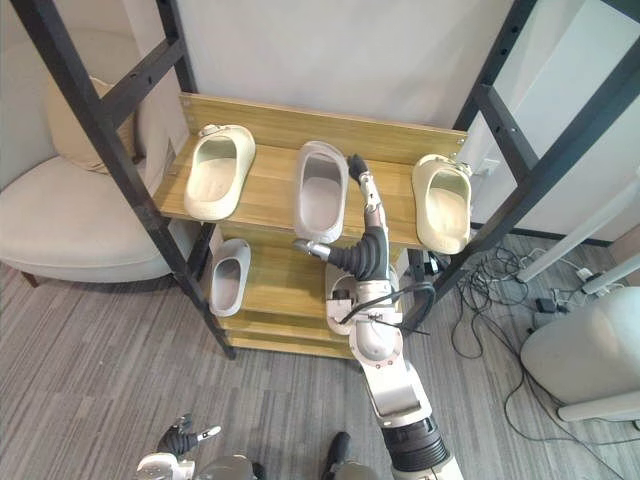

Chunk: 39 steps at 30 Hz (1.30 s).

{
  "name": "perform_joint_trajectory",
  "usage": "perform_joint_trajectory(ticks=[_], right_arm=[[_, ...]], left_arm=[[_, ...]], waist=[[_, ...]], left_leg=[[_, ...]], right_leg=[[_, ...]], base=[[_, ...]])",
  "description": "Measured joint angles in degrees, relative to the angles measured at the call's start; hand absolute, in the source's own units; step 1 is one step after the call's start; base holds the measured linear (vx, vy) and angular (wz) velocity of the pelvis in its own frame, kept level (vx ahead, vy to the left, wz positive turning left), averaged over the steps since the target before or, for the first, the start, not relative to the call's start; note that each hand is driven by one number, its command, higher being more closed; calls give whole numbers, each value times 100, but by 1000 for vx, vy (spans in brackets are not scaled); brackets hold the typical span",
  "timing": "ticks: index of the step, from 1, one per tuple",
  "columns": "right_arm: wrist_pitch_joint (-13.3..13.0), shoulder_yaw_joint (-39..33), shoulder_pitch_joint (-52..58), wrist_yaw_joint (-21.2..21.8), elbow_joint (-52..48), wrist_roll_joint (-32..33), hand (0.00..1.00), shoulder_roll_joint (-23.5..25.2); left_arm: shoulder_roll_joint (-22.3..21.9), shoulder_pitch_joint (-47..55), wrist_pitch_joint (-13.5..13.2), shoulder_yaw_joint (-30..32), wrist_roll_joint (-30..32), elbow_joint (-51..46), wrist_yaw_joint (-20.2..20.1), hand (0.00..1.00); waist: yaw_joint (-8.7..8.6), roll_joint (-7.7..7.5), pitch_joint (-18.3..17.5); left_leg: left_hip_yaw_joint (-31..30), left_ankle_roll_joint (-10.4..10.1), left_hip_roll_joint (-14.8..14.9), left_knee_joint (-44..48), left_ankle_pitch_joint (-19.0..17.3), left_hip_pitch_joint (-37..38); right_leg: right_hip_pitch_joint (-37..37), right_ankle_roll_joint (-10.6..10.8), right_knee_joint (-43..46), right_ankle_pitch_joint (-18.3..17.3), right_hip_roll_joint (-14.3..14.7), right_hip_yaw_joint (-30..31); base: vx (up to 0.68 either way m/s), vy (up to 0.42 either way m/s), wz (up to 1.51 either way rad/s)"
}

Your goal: Organize the slippers on the shoe rack

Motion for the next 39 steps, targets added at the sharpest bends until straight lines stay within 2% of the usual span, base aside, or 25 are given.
perform_joint_trajectory(ticks=[9,12,20,28,36,39], right_arm=[[558,-791,-1208,-448,1417,-7,0,-217],[664,-966,-1763,-573,1801,-1,0,-327],[759,-1137,-2527,-651,2579,23,0,-577],[811,-1159,-3212,-706,2983,24,0,-681],[917,-1165,-3786,-681,3799,30,0,-715],[917,-1178,-4067,-644,3944,60,0,-819]], left_arm=[[-2,139,14,0,-2,-67,11,0],[10,140,4,8,-3,-164,13,0],[20,143,-4,18,-14,-278,32,0],[0,123,-5,127,-140,-291,166,0],[4,77,-19,139,-252,-284,171,0],[43,-2,-19,139,-384,-279,174,0]], waist=[[189,-3,20],[222,-27,207],[370,-51,420],[389,-75,591],[446,-96,764],[467,-169,895]], left_leg=[[-107,9,-19,52,14,-198],[-132,11,-34,57,15,-222],[-273,18,-34,91,19,-393],[-273,18,-29,163,19,-547],[-289,23,0,288,10,-595],[-276,30,8,401,4,-760]], right_leg=[[-139,1,-60,0,4,-107],[-148,2,-59,0,-12,-134],[-244,1,-55,0,-23,-258],[-369,1,-20,-1,-32,-262],[-387,1,69,-4,-42,-285],[-538,-1,151,-5,-67,-274]], base=[[36,-20,6],[5,-7,5],[9,-10,9],[0,0,0],[-23,-7,1],[-74,-3,-1]])
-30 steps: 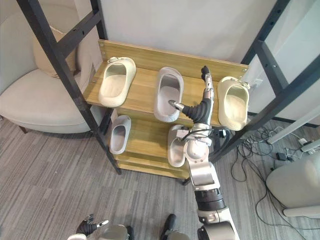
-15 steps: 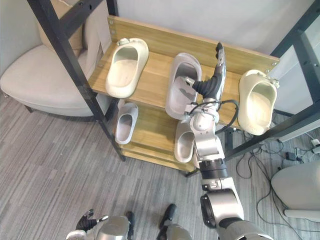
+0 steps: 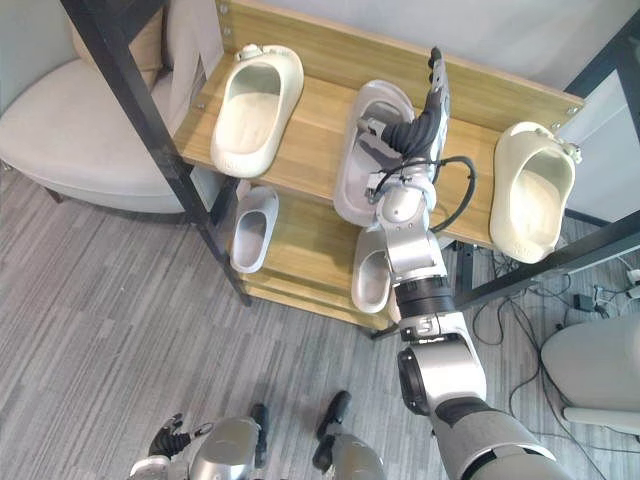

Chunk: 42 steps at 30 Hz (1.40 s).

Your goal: Organize the slippers on the shoe rack

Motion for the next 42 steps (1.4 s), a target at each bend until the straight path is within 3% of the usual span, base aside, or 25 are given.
perform_joint_trajectory(ticks=[5,6,12,25,42], right_arm=[[10,-4,-434,95,619,12,0,-85],[9,-6,-507,105,745,14,100,-105],[-11,60,-891,333,1219,231,100,-177],[-255,283,-1045,333,1362,519,100,-303],[-648,122,904,472,-959,870,100,-42]], left_arm=[[8,-11,-5,0,-101,12,5,0],[9,-15,-5,0,-140,14,5,0],[13,-141,-2,-11,-302,173,6,0],[17,-169,-3,-38,-317,178,6,0],[27,-83,12,-40,-236,117,-8,0]], waist=[[8,-15,71],[7,-16,72],[11,-27,110],[7,-27,110],[-94,-45,34]], left_leg=[[0,0,21,94,-2,-57],[-2,2,28,109,-5,-90],[17,-8,114,292,-43,-238],[90,-19,167,244,-42,-196],[169,-53,56,-178,47,280]], right_leg=[[-23,-13,36,9,0,5],[-38,-25,33,17,1,1],[-113,-72,36,48,44,4],[-119,-101,-3,62,115,57],[157,-95,-113,58,94,109]], base=[[-48,-13,0],[-54,-9,1],[-47,-15,-2],[3,-5,-3],[10,3,-2]])
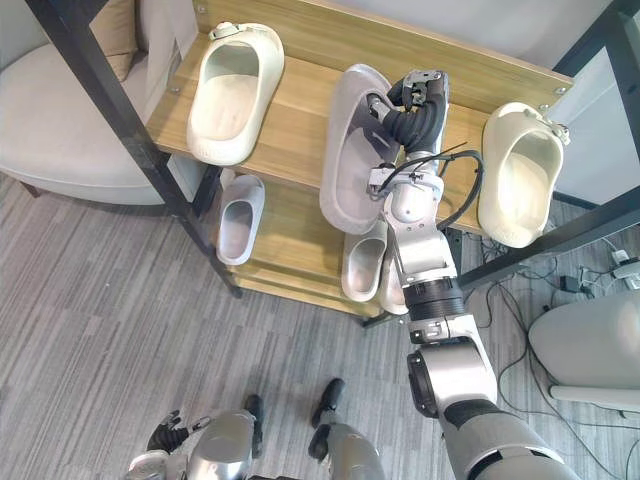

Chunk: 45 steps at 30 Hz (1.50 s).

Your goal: Organize the slippers on the shoe rack

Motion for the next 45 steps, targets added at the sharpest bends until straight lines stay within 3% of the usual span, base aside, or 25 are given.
perform_joint_trajectory(ticks=[4,11,19,29,37,45], right_arm=[[-57,-3,481,23,-349,-1,100,207],[-162,-14,1133,41,-874,1,100,362],[-324,-45,1829,18,-1721,-1,100,615],[-777,66,2567,149,-2787,215,100,873],[-1000,699,3566,789,-3335,728,100,899],[-998,1544,4688,1539,-3501,1385,100,1039]], left_arm=[[-3,132,6,-2,72,-21,-16,0],[-2,205,14,-3,186,-58,-36,0],[-39,341,27,-39,402,-55,-105,0],[-62,389,93,-40,600,-54,-123,0],[-85,461,95,-101,610,-38,-123,0],[-63,542,97,-301,613,73,-124,0]], waist=[[-69,16,-240],[-116,26,-337],[-171,129,-605],[-207,190,-726],[-262,267,-887],[-477,350,-1055]], left_leg=[[1,-1,-17,-42,5,5],[-4,-7,-15,-62,9,94],[-26,0,-36,-155,22,199],[-2,1,-58,-228,23,321],[24,1,-70,-311,23,456],[75,1,-85,-381,33,716]], right_leg=[[22,1,-79,0,4,-1],[122,3,-128,3,15,2],[247,21,-249,20,25,-8],[349,39,-307,40,27,22],[441,42,-354,42,35,72],[638,55,-335,34,23,117]], base=[[0,0,0],[-5,-1,0],[0,0,0],[0,-1,-1],[0,-1,-1],[-7,-7,-2]])
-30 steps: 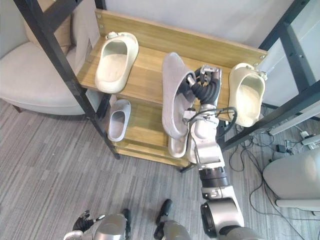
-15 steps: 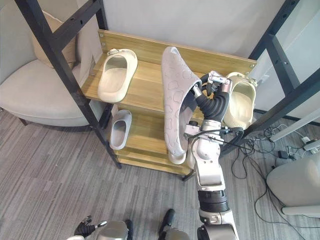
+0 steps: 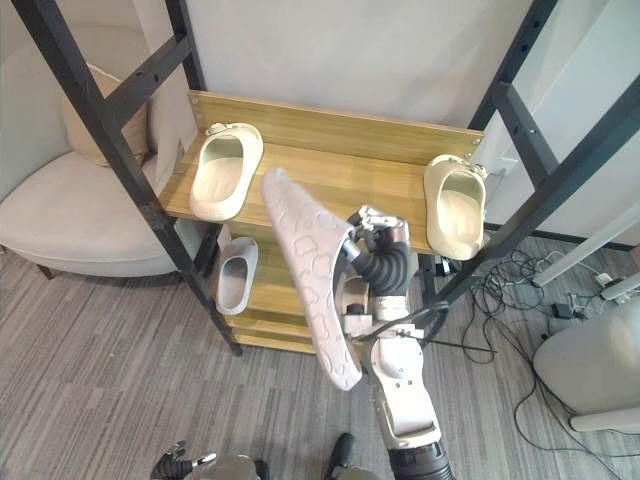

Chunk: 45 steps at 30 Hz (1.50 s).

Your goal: Organize the slippers on the shoe rack

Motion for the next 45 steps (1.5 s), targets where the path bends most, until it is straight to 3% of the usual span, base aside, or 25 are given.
perform_joint_trajectory(ticks=[10,13,16,21,22,24,25,28,34,37,45], right_arm=[[95,611,1052,661,285,391,100,-216],[179,716,1050,693,693,379,100,-222],[236,803,904,637,971,230,100,-231],[281,705,-231,225,1479,-149,100,-469],[281,679,-281,206,1529,-199,100,-463],[296,620,-560,49,1733,-321,100,-463],[299,568,-745,-20,1807,-492,100,-486],[337,110,-1099,-276,1842,-764,100,-570],[396,-612,-2376,-901,2699,-1196,100,-1037],[468,-880,-2942,-1250,2954,-1380,100,-1228],[538,-1414,-3572,-1869,2850,-1672,100,-1375]], left_arm=[[30,-13,-15,-366,-12,228,-23,0],[45,-17,-34,-424,-26,234,-26,0],[52,-155,-117,-475,-199,299,-29,0],[41,-668,-216,-647,-526,195,-28,0],[42,-688,-231,-653,-541,182,-28,0],[86,-699,-269,-693,-674,15,-30,0],[87,-714,-272,-705,-683,-69,-28,0],[110,-846,-293,-791,-699,-210,-24,0],[166,-1013,-396,-808,-840,-397,3,0],[151,-1160,-445,-807,-915,-431,42,0],[83,-1337,-443,-592,-907,-620,138,0]], waist=[[-109,177,-96],[-122,167,-119],[-119,182,24],[-121,391,638],[-115,399,673],[-71,378,839],[-71,424,939],[-79,525,1153],[-75,578,1489],[-60,652,1600],[25,655,1801]], left_leg=[[32,22,-76,-257,103,297],[27,12,-85,-182,89,207],[-11,10,-83,533,-138,-130],[-201,161,199,2598,-1028,-1485],[-208,146,217,2683,-1091,-1576],[-224,202,221,3147,-1296,-1939],[-282,192,238,3496,-1441,-2154],[-492,187,272,4278,-1625,-2822],[-576,198,343,5408,-1941,-3912],[-602,280,366,5885,-2068,-4551],[-575,433,350,6613,-2161,-5675]], right_leg=[[92,76,321,-191,-121,-5],[-274,70,989,-522,-239,7],[-737,56,1929,-916,-451,35],[-1790,54,3462,-1543,-701,7],[-1843,53,3555,-1573,-722,-9],[-2182,142,4515,-1980,-999,-86],[-2288,69,4814,-2348,-1067,-131],[-2841,-40,5533,-2670,-1285,-263],[-3893,-257,6638,-3032,-1568,-236],[-4503,-277,7039,-3101,-1651,-170],[-5602,-275,7686,-3160,-1906,-28]], base=[[-33,-18,0],[-13,-6,0],[-34,3,9],[-183,10,14],[-212,8,18],[-151,-25,13],[-77,-62,17],[-45,-60,30],[3,-9,9],[-46,59,3],[-23,77,4]])
